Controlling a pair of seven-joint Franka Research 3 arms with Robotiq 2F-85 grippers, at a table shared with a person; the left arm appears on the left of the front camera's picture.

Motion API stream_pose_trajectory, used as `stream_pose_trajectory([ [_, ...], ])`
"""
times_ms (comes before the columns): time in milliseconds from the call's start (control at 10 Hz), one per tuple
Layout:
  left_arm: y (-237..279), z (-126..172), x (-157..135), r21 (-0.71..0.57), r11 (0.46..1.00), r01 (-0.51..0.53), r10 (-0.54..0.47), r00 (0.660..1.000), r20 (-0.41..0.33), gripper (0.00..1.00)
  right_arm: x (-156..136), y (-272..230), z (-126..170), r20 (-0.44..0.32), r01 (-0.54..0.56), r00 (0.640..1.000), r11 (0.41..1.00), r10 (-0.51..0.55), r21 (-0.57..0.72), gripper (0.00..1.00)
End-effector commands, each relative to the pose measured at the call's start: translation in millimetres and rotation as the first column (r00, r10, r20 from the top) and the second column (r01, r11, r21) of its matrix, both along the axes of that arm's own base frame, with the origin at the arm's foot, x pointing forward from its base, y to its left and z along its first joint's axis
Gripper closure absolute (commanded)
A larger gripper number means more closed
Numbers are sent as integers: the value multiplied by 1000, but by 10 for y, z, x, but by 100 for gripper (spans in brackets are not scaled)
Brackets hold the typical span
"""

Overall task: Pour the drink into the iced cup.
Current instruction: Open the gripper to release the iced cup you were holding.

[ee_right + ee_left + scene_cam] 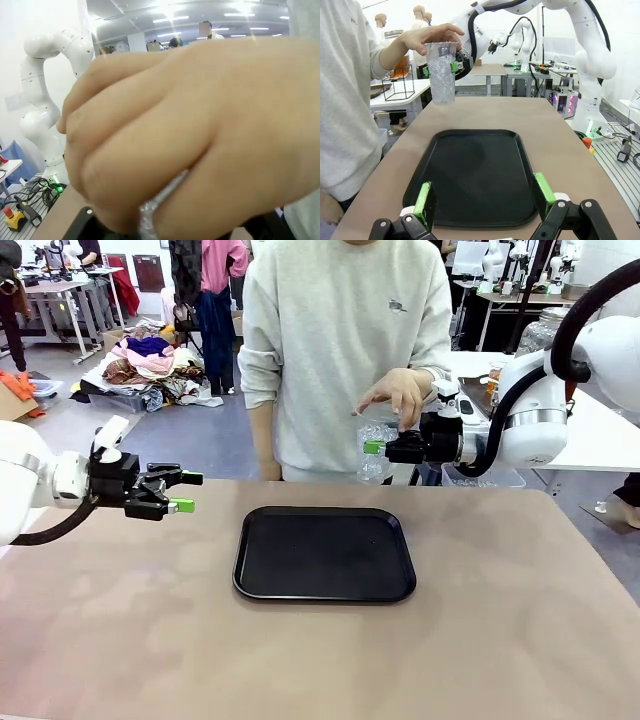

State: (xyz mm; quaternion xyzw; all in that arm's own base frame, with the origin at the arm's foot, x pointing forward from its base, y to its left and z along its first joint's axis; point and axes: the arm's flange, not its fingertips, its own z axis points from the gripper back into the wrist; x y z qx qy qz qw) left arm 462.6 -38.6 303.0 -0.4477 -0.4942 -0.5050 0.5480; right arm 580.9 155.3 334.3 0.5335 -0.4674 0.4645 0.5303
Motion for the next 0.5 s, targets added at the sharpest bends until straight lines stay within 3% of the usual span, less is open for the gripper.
stream_pose_trajectory([
  [0, -10, 17, 7, -7, 1000, -1, 1, 1000, 1, 0, -20, 6, 43, 12, -4, 1000, 1000, 3, 6, 35],
  [400, -10, 17, 7, -7, 1000, -1, 1, 1000, 1, 0, -20, 6, 43, 12, -4, 1000, 1000, 3, 6, 35],
])
